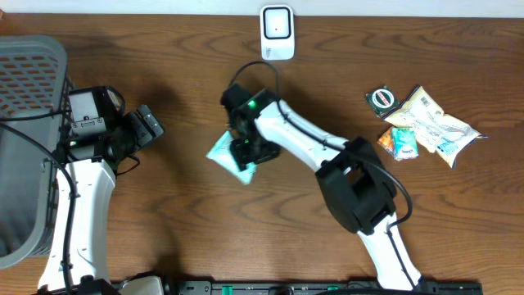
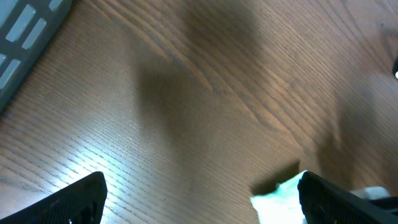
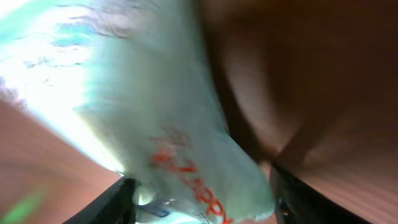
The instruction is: Scan the item barcode
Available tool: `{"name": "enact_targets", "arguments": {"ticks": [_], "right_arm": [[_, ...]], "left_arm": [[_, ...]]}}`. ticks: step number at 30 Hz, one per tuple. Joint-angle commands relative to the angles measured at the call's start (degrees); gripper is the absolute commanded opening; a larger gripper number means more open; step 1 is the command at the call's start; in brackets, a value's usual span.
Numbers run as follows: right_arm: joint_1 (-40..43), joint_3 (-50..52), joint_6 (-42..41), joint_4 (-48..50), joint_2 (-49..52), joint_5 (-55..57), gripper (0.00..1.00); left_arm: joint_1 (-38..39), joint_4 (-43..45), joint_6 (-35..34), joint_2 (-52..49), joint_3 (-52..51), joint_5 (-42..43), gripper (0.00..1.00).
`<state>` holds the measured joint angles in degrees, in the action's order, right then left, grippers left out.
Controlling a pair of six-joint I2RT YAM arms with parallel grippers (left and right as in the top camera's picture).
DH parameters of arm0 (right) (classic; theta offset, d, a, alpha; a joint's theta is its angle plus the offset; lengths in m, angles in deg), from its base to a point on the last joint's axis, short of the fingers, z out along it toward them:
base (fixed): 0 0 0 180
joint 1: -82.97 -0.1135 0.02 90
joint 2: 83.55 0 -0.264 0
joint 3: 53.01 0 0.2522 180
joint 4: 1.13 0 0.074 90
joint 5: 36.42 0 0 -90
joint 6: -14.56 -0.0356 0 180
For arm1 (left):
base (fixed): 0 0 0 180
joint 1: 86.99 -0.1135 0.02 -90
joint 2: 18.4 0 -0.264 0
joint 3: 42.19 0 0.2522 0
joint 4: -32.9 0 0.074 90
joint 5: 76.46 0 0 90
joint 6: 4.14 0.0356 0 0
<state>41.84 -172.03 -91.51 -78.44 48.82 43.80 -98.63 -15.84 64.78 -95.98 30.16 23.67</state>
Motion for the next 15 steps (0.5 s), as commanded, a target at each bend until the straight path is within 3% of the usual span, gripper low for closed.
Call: {"name": "enact_targets", "arguments": {"ticks": [1, 8, 15], "right_arm": [[4.13, -2.8, 0.0, -4.46, 2.84, 20.96, 0.67], [8.37, -13.6, -0.42, -9.66, 2.84, 11.32, 0.74], [11.93, -13.49, -9.29, -11.06, 2.84, 1.05, 0.67]], "left_arm": [[-0.24, -0.17, 0.5, -0.02, 0.24, -0.57, 0.98], [-0.24, -0.15, 0.5, -0.02, 0.24, -0.57, 0.98], [-0.24, -0.15, 0.5, -0.02, 0.24, -0.57, 0.98]]}}
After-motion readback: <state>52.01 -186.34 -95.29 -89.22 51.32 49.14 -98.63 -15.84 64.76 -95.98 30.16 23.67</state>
